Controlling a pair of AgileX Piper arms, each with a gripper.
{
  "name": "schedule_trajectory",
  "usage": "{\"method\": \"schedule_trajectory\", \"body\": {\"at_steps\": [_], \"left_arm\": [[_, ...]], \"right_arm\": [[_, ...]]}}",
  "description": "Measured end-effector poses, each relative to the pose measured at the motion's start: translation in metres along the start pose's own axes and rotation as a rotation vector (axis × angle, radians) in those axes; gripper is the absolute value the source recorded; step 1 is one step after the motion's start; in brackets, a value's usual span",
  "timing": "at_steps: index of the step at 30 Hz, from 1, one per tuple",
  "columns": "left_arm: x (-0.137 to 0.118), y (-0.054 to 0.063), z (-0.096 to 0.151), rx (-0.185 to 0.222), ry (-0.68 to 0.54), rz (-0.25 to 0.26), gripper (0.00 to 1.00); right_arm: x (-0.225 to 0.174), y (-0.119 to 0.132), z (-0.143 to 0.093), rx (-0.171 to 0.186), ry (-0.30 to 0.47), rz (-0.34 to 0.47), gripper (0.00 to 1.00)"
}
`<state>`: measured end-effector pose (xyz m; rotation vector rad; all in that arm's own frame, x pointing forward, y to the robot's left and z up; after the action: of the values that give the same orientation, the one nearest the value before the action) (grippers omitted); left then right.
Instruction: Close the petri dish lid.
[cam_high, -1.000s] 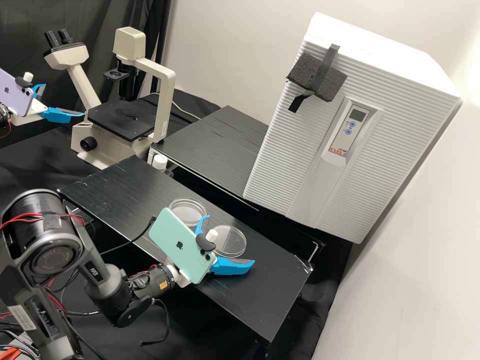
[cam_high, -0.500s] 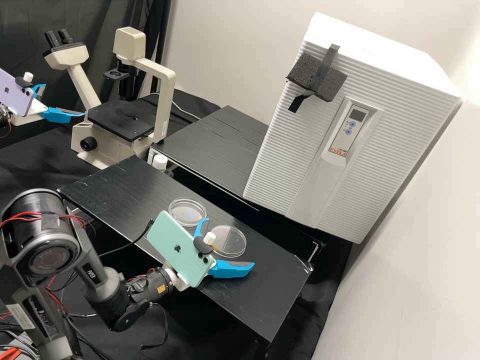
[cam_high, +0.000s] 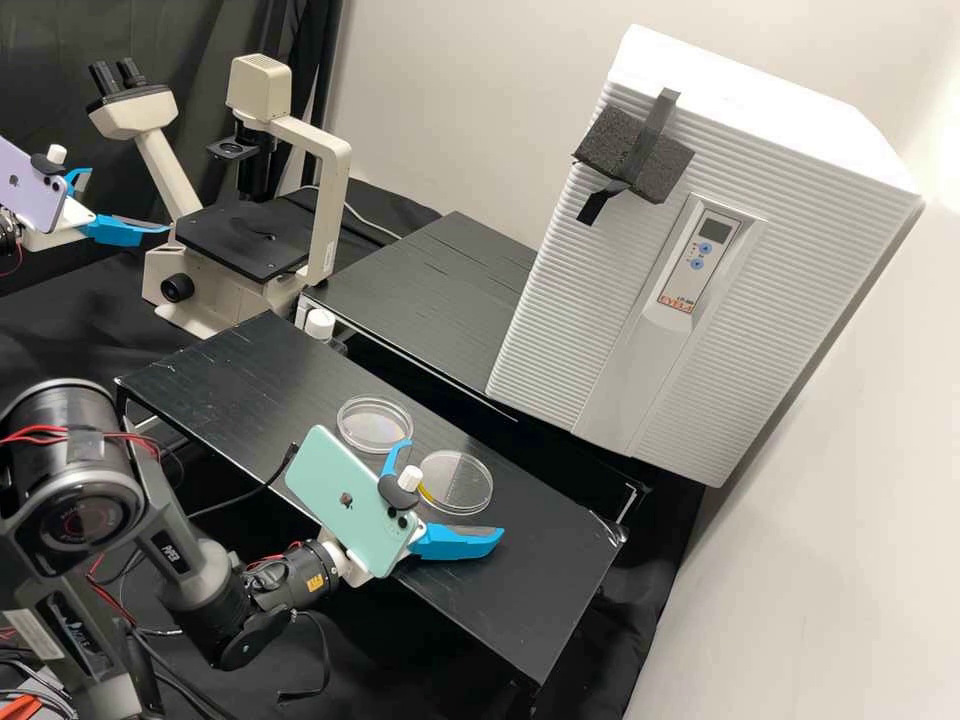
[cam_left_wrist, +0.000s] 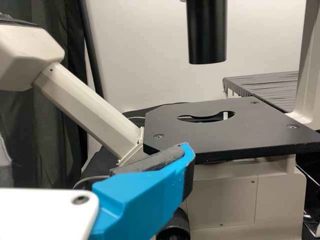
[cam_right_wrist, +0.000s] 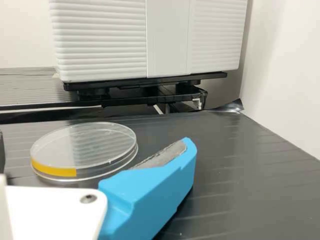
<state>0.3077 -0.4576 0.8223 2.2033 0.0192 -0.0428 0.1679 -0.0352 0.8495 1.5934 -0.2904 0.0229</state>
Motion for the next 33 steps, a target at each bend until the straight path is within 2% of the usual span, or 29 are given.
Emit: {"method": "schedule_trajectory", "body": {"at_steps": [5,12,26,33], "left_arm": [[0.000,0.000,0.000,0.000,0.000,0.000,1.00],[0.000,0.000,0.000,0.000,0.000,0.000,1.00],[0.000,0.000,0.000,0.000,0.000,0.000,1.00],[0.000,0.000,0.000,0.000,0.000,0.000,1.00]], "right_arm": [[0.001,-0.005,-0.006,-0.005,0.035,-0.030,1.00],[0.001,-0.015,-0.016,-0.039,0.088,-0.079,1.00],[0.004,-0.015,-0.005,-0.026,0.036,-0.073,1.00],[0.007,-0.018,-0.003,-0.041,0.033,-0.084,1.00]]}}
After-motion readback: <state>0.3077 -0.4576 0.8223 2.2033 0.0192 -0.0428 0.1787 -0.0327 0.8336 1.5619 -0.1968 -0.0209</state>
